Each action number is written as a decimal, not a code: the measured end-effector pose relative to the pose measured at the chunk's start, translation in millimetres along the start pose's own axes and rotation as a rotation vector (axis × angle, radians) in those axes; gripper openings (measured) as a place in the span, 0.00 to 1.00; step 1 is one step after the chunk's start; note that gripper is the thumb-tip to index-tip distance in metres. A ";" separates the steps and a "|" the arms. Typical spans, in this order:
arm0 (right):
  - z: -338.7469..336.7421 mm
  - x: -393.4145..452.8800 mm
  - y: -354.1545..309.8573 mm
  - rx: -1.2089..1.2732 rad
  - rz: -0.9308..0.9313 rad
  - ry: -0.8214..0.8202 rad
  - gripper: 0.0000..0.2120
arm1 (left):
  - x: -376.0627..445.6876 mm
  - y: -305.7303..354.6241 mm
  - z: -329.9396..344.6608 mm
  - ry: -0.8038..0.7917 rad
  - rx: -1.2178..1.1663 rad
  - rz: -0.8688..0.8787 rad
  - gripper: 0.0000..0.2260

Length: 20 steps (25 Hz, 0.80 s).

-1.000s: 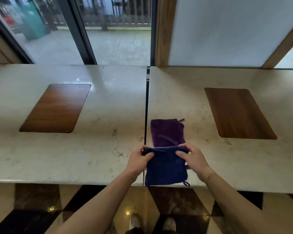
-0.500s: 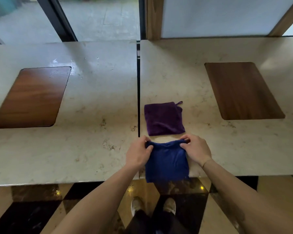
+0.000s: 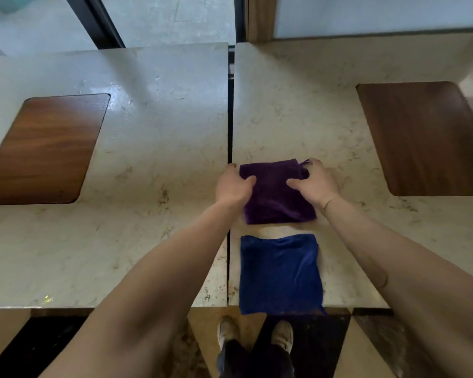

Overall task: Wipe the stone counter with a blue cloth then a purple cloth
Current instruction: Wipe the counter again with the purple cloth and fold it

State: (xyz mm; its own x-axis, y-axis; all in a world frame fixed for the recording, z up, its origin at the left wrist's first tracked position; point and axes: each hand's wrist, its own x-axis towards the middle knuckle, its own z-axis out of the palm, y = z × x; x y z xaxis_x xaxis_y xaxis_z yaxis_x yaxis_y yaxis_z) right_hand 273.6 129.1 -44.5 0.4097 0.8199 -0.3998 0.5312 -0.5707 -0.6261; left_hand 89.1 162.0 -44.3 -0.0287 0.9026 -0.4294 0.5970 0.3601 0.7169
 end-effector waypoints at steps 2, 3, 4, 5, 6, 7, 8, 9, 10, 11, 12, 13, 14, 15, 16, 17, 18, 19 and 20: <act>6.5 4.0 -4.5 0.105 0.046 -0.028 0.29 | 6.8 2.5 4.7 0.012 -0.058 -0.062 0.23; 8.3 4.7 -5.3 0.158 0.076 -0.037 0.23 | 7.6 2.8 6.2 0.008 -0.078 -0.082 0.19; 9.2 4.1 -5.9 0.190 0.092 -0.043 0.18 | 7.2 3.5 6.8 0.000 -0.089 -0.079 0.15; 9.4 3.1 -6.7 0.214 0.101 -0.043 0.13 | 4.8 5.6 5.8 -0.002 -0.092 -0.050 0.13; 9.4 1.4 -7.2 0.248 0.103 -0.033 0.10 | 1.3 7.6 4.1 0.004 -0.095 -0.007 0.12; 8.9 -2.0 -8.1 0.291 0.096 -0.020 0.10 | -4.2 9.9 1.5 0.012 -0.106 0.037 0.11; 8.2 -6.6 -8.4 0.333 0.079 -0.005 0.11 | -11.2 11.8 -1.8 0.016 -0.134 0.073 0.10; 6.8 -12.6 -9.0 0.372 0.062 0.002 0.11 | -19.0 13.4 -5.3 0.018 -0.176 0.104 0.09; 3.6 -20.0 -11.1 0.414 0.040 -0.004 0.10 | -26.8 15.3 -10.5 0.026 -0.211 0.139 0.08; 0.5 -28.8 -13.0 0.451 0.019 -0.023 0.10 | -35.9 16.6 -16.5 0.042 -0.235 0.173 0.08; -2.9 -37.3 -16.9 0.491 -0.002 -0.046 0.11 | -44.0 17.4 -24.3 0.064 -0.255 0.199 0.08; -6.9 -46.2 -23.1 0.529 -0.024 -0.074 0.11 | -52.0 18.3 -33.6 0.087 -0.284 0.217 0.07; -9.3 -55.3 -29.0 0.563 -0.046 -0.103 0.11 | -59.6 17.9 -42.7 0.107 -0.313 0.221 0.07; -11.4 -67.1 -36.9 0.586 -0.073 -0.130 0.11 | -70.3 17.0 -55.5 0.130 -0.336 0.220 0.07; -12.6 -78.9 -44.6 0.597 -0.102 -0.150 0.12 | -79.9 15.0 -67.7 0.152 -0.348 0.223 0.07; -12.9 -89.9 -52.7 0.596 -0.136 -0.163 0.14 | -87.7 12.4 -80.0 0.168 -0.355 0.226 0.07; -12.2 -101.7 -60.8 0.596 -0.168 -0.173 0.15 | -94.7 8.4 -92.0 0.180 -0.362 0.228 0.07; -9.5 -113.7 -68.0 0.597 -0.190 -0.182 0.17 | -101.4 3.1 -103.3 0.186 -0.376 0.220 0.07; -4.3 -126.6 -75.9 0.600 -0.209 -0.183 0.18 | -108.0 -3.2 -116.4 0.191 -0.397 0.212 0.08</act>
State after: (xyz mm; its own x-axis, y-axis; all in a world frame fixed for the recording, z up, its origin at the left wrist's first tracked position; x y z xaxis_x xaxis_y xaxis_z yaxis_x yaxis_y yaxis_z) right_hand 184.6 68.4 56.5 0.1820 0.9354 -0.3033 0.0589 -0.3182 -0.9462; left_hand -3.0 90.9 63.7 -0.1085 0.9796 -0.1694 0.2551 0.1921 0.9476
